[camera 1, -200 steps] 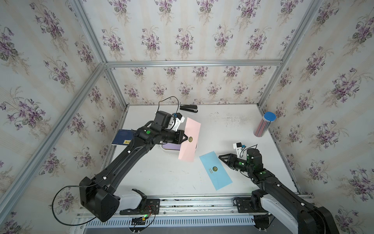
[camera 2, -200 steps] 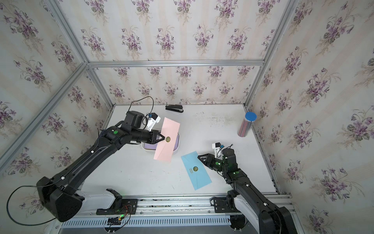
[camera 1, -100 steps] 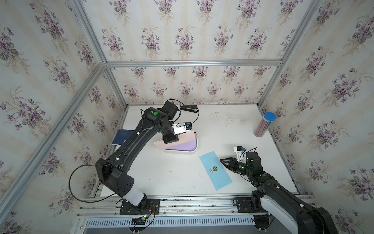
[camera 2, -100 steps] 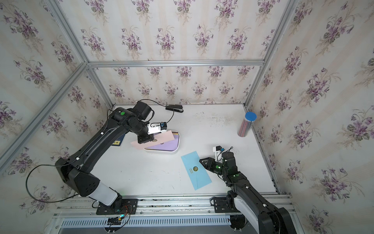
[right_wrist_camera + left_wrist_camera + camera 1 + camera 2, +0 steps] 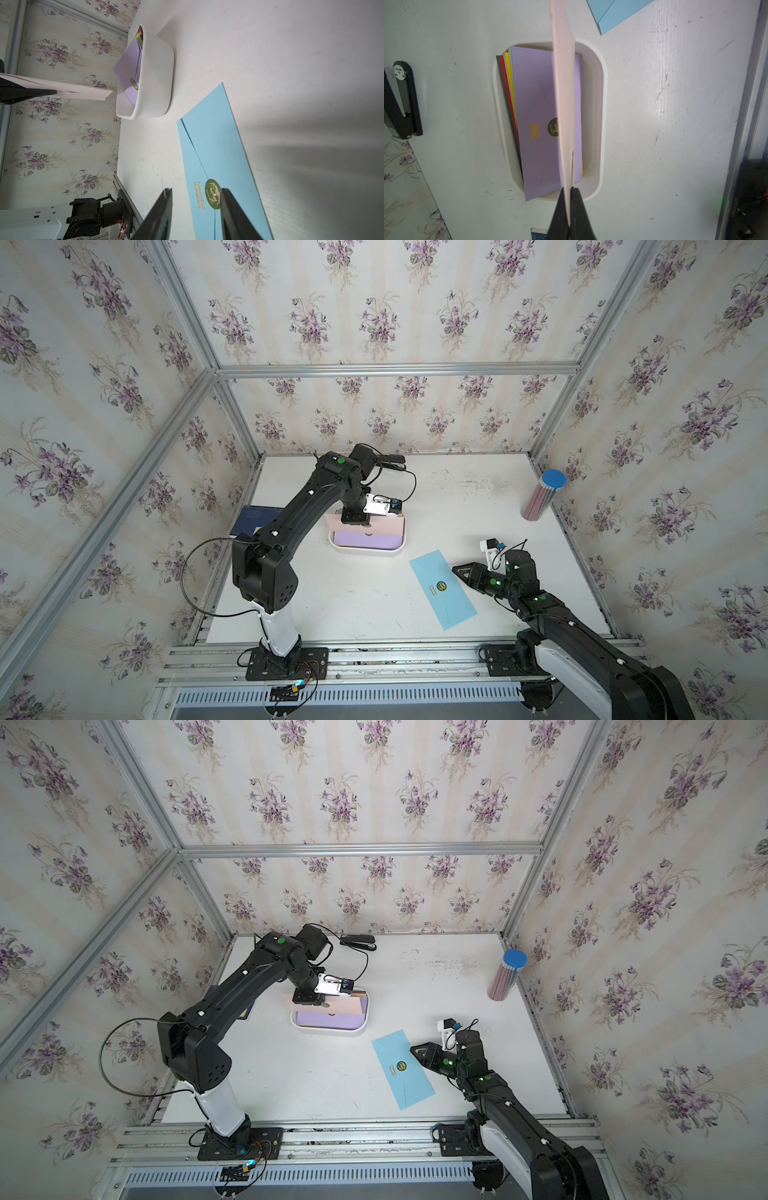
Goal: Put the sealed envelopes into the storage box
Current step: Place the envelope in the storage box.
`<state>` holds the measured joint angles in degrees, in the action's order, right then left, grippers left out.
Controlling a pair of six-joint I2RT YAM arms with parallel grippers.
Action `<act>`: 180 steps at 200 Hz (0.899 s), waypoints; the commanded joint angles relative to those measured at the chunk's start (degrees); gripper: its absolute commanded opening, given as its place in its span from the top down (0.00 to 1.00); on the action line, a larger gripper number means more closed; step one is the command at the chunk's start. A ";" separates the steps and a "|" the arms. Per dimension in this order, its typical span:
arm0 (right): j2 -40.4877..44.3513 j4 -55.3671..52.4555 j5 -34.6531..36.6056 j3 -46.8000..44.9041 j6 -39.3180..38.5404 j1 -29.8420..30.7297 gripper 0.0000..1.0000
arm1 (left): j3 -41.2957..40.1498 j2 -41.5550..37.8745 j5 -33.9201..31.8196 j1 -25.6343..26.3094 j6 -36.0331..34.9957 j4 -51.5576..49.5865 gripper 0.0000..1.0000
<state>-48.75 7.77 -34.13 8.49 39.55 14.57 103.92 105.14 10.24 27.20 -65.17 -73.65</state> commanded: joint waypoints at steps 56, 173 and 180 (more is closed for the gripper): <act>-0.80 -1.63 1.13 1.35 -2.64 -0.24 0.58 | -2.28 4.82 2.33 -1.70 -2.18 2.16 1.00; -1.60 -0.24 0.98 0.65 -1.93 -0.33 0.57 | 0.59 7.27 8.25 -2.06 0.87 3.39 1.00; -1.56 -0.21 1.00 0.52 -1.93 -0.31 0.58 | 0.11 7.18 8.37 -2.06 0.92 3.76 1.00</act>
<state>-50.33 6.22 -33.50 9.17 37.52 14.24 105.10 112.71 17.50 25.21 -64.10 -69.52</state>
